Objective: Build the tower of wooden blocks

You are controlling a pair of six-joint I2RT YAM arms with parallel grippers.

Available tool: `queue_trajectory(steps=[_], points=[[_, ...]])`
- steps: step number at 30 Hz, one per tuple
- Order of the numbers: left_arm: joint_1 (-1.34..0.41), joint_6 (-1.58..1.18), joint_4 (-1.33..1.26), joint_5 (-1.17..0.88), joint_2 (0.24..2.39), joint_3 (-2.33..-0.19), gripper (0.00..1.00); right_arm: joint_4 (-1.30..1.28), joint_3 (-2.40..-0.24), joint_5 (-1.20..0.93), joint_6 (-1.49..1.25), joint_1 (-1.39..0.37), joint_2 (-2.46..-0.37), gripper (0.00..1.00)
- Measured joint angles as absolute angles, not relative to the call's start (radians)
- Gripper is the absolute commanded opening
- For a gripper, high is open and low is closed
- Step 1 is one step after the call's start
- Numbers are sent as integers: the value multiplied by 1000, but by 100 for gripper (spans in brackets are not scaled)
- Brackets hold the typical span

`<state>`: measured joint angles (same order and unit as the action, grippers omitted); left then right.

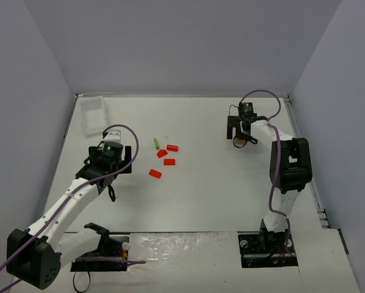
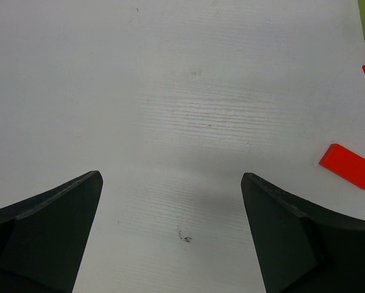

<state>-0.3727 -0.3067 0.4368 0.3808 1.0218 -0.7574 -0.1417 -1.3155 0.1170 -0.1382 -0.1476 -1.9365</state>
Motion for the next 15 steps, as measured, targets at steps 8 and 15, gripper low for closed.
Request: queue_trajectory(steps=[8, 15], points=[[-373, -307, 436, 368, 1022, -757, 97, -158, -1316, 130, -112, -238, -1766, 94], [-373, -307, 434, 364, 1007, -757, 97, -177, -1317, 71, -70, -442, -1725, 87]])
